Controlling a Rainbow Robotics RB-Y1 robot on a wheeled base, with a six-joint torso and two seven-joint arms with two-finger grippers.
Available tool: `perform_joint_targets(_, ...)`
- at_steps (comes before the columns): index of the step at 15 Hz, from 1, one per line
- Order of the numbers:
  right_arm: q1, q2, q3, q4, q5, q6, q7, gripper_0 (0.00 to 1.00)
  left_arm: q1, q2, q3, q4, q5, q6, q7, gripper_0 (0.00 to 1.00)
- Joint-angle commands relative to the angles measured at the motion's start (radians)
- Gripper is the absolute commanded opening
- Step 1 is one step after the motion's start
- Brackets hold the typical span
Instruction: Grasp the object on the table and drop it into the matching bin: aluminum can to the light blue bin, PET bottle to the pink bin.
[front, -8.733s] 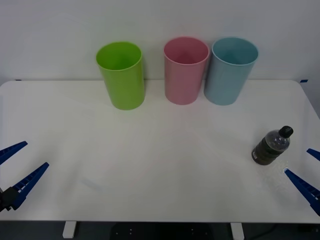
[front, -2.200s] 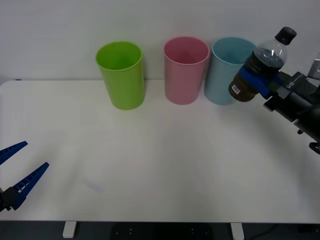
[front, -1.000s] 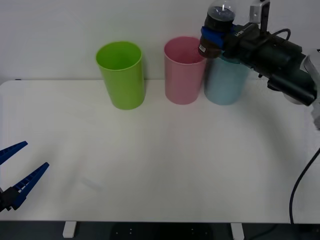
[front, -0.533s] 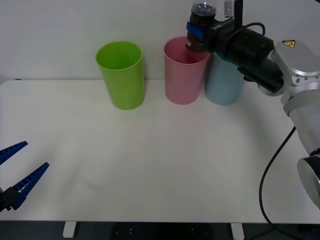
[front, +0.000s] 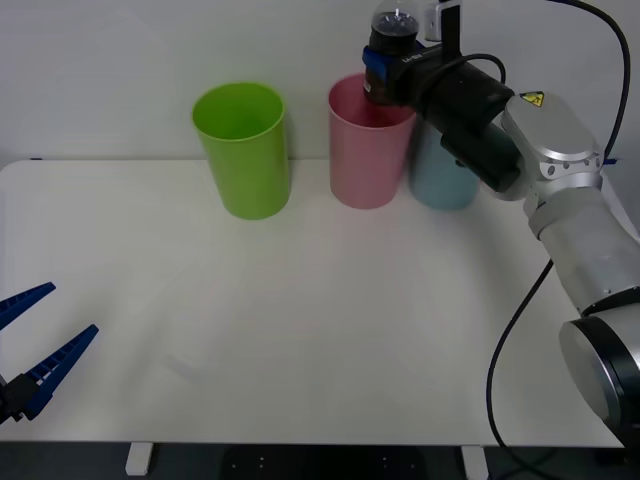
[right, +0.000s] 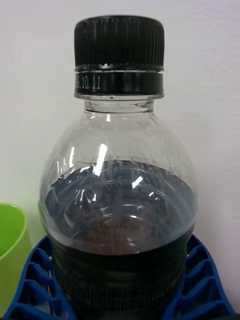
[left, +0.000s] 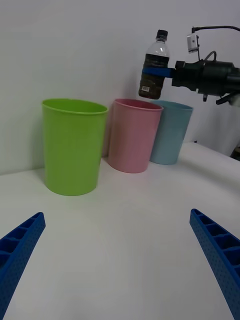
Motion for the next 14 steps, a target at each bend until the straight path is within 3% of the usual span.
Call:
perform_joint_targets(1,-0.001,0.009,0.0,0.0,0.007,0.022,0.011,0.0,0.0,0.0,0.0,0.0,0.0,0.0,0.0,1.0)
perform_joint_targets(4,0.0,0.009,0.0,0.0,0.007,0.022,0.016,0.0,0.0,0.0,0.0,0.0,0.0,0.0,0.0,1.0)
perform_joint_targets(5,0.0,0.009,0.0,0.0,0.005,0.022,0.018,0.06,0.0,0.0,0.0,0.0,0.0,0.0,0.0,1.0)
perform_joint_targets(6,-0.001,0.009,0.0,0.0,0.005,0.022,0.021,0.38,0.0,0.0,0.0,0.0,0.0,0.0,0.0,1.0)
perform_joint_targets(7,0.0,0.009,-0.002,0.0,0.004,0.02,0.024,0.93,0.0,0.0,0.0,0.0,0.0,0.0,0.0,1.0)
perform_joint_targets(8,0.0,0.009,-0.002,0.0,0.004,0.02,0.027,1.0,0.0,0.0,0.0,0.0,0.0,0.0,0.0,1.0)
perform_joint_targets(14,0.004,0.001,-0.004,-0.002,-0.022,0.008,0.047,1.0,0.0,0.0,0.0,0.0,0.0,0.0,0.0,1.0)
